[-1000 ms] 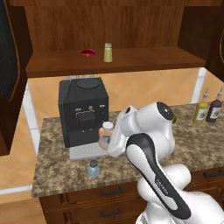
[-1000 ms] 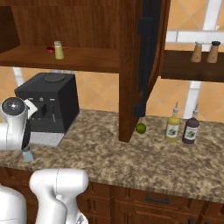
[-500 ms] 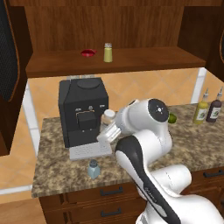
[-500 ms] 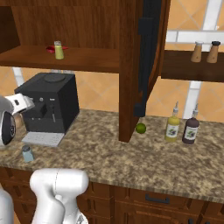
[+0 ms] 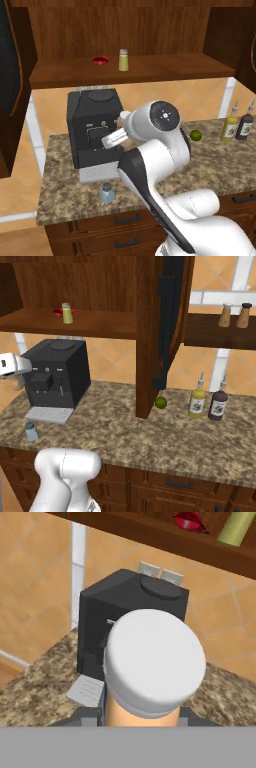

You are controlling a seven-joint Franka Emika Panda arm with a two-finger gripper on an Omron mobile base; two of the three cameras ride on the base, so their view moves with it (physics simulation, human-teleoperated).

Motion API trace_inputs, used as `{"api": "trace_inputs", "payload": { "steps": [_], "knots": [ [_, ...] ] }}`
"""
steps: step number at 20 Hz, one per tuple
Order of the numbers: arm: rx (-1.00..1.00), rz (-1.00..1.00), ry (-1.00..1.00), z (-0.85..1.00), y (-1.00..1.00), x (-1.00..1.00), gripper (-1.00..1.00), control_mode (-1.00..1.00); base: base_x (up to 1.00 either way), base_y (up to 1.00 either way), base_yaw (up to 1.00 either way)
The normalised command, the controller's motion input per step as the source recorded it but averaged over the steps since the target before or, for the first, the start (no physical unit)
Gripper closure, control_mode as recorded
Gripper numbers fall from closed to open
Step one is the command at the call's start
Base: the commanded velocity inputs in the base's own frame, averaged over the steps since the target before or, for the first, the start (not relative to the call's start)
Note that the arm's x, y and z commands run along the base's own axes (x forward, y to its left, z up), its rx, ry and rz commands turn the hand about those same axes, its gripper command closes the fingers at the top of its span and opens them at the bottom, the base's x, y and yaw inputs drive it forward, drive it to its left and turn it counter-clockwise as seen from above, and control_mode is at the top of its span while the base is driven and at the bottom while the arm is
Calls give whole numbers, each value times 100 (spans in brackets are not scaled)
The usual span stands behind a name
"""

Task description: Put the shaker and condiment bottle from the counter next to their counterparts in the cabinet.

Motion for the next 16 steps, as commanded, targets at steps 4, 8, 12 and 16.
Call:
{"api": "trace_inputs", "payload": {
  "steps": [4,8,12,16],
  "knots": [
    [0,-9,0,56,0,0,100,-100,0,0,0],
    [6,-8,0,57,0,0,100,-100,0,0,0],
    [6,-9,0,59,0,0,100,-100,0,0,0],
    [5,-8,0,55,0,0,100,-100,0,0,0]
  ]
}}
